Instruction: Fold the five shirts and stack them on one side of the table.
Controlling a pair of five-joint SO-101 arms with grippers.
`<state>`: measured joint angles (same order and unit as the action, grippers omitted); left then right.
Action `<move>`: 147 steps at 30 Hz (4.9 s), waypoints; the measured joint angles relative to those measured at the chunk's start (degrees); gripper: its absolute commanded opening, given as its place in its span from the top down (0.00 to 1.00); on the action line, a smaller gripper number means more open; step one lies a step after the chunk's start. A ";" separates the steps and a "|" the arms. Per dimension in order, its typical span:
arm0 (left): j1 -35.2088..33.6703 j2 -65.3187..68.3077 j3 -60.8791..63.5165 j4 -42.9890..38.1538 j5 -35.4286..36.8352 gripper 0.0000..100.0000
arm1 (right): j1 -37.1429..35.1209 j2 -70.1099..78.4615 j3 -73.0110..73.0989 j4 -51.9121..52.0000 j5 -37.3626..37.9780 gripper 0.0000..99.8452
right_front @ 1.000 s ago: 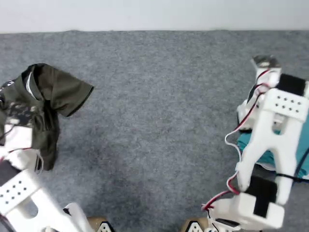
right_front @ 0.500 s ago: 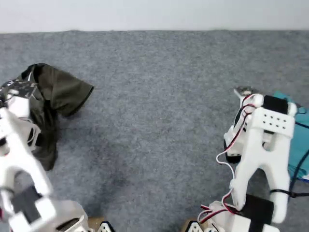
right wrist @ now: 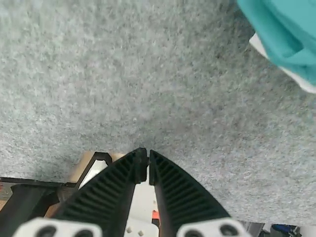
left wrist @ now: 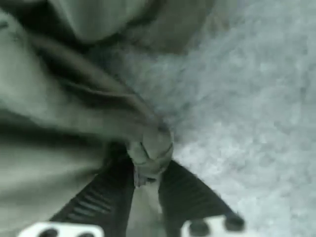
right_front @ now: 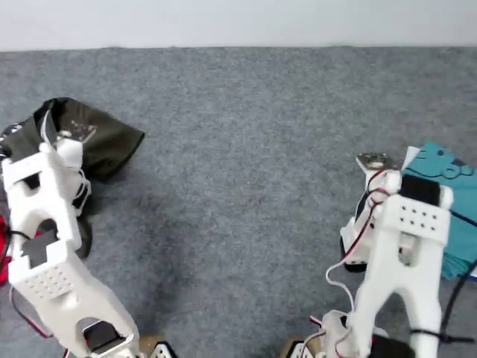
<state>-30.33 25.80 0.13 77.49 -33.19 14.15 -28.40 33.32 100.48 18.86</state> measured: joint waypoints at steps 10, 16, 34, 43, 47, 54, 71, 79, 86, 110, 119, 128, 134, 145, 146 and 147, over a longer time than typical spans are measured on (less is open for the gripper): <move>15.74 -13.71 -4.04 6.15 11.96 0.99 | 0.00 -12.92 3.16 0.00 0.00 0.99; 31.03 -22.95 -4.04 6.86 19.08 0.99 | 0.00 -13.80 3.16 0.00 0.00 0.99; 62.77 -24.62 -4.04 -8.18 23.82 0.95 | 0.00 -13.80 4.57 0.00 0.00 0.99; 64.70 -24.79 -9.67 -0.62 29.54 0.79 | 0.00 -13.80 6.33 -0.35 0.00 0.99; 62.51 -24.79 -13.80 6.07 29.01 0.79 | 0.00 -13.89 6.33 -1.23 0.00 0.93; 55.47 -24.79 -15.21 19.25 25.14 0.88 | 0.00 -13.89 6.33 -2.02 0.00 0.86; 23.56 -25.67 -6.68 21.54 22.86 0.90 | -24.97 10.11 4.31 -8.35 0.18 0.73; 18.46 -25.67 -6.68 21.54 22.86 0.90 | -25.93 21.27 -1.05 -14.77 2.20 0.69; 18.46 -25.67 -6.68 21.54 22.77 0.90 | -28.13 28.40 -1.93 -20.31 3.25 0.69; 18.11 -25.67 -6.51 21.54 22.77 0.90 | -29.54 38.07 -8.26 -22.68 3.34 0.99; 11.43 -25.67 -6.24 21.54 18.29 0.90 | -30.42 23.74 -34.64 -5.01 5.10 0.99; 10.64 -25.67 -0.70 21.45 15.03 0.90 | -31.38 22.42 -66.02 -2.81 5.36 0.99; 14.33 -25.67 1.58 21.45 14.95 0.90 | -32.00 22.42 -74.11 -8.88 5.45 0.99; 16.70 -30.15 1.58 21.54 14.42 0.90 | -32.35 22.24 -84.48 -22.59 9.23 0.99; 16.00 -31.74 1.58 21.54 14.42 0.90 | -33.32 22.24 -84.75 -24.00 10.99 0.99; 15.38 -33.41 1.58 21.54 14.42 0.90 | -34.20 22.24 -84.84 -25.23 13.36 0.99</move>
<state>-14.95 -7.60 1.71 99.03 -18.77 -20.04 -6.15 -51.52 75.25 32.22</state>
